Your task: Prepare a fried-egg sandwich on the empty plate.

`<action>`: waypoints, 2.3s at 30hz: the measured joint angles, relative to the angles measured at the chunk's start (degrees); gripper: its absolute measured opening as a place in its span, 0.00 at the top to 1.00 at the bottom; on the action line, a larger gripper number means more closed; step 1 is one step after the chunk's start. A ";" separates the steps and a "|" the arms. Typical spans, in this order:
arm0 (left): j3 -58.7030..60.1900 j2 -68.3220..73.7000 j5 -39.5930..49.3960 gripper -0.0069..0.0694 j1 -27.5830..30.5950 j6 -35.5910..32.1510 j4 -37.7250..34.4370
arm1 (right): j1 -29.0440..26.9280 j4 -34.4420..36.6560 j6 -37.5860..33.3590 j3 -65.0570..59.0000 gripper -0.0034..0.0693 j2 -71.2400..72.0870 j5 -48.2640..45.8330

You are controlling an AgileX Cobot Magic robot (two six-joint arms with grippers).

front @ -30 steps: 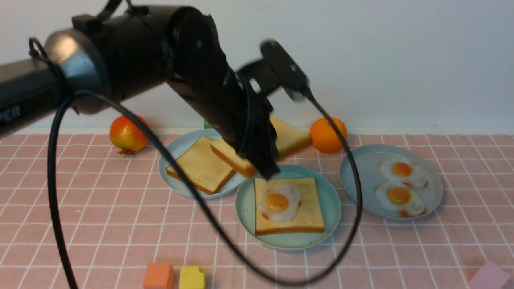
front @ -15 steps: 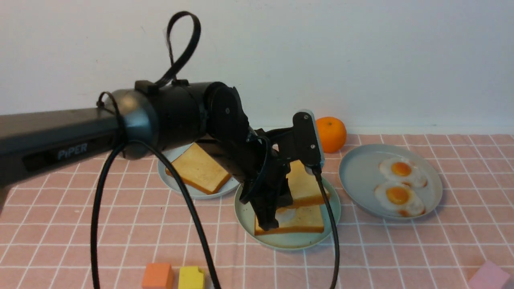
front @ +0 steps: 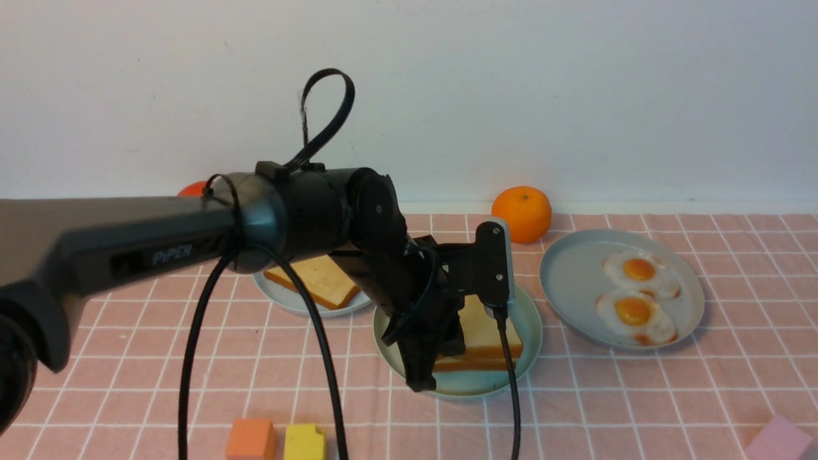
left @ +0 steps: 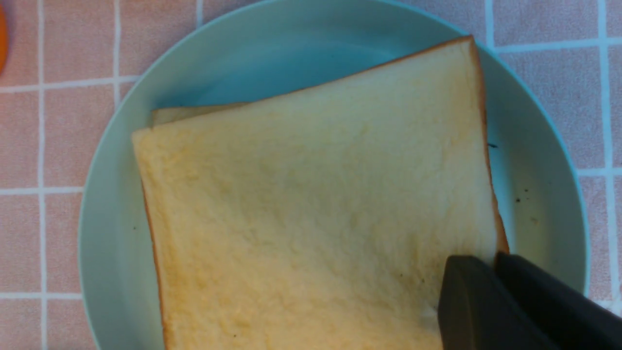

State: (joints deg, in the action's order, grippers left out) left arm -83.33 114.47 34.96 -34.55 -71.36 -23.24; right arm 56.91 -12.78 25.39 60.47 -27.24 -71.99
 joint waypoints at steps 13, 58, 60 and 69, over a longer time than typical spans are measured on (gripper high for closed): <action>0.00 -0.05 0.10 0.63 0.00 -0.04 -0.05 | 0.00 0.00 0.00 0.00 0.90 0.00 0.00; 67.78 -105.77 -30.37 0.89 0.05 42.01 -12.01 | 0.00 0.80 0.00 0.00 0.96 0.00 0.00; 68.61 -106.07 -31.06 0.89 0.05 42.01 -12.15 | 0.00 0.80 0.00 0.00 0.96 0.00 0.00; 69.51 -106.31 -27.15 0.89 0.05 42.01 -12.22 | 0.00 0.86 0.00 0.00 0.96 0.00 0.00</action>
State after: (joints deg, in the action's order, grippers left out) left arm -13.81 8.16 7.81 -34.50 -29.35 -35.46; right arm 56.91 -11.92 25.39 60.47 -27.24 -71.99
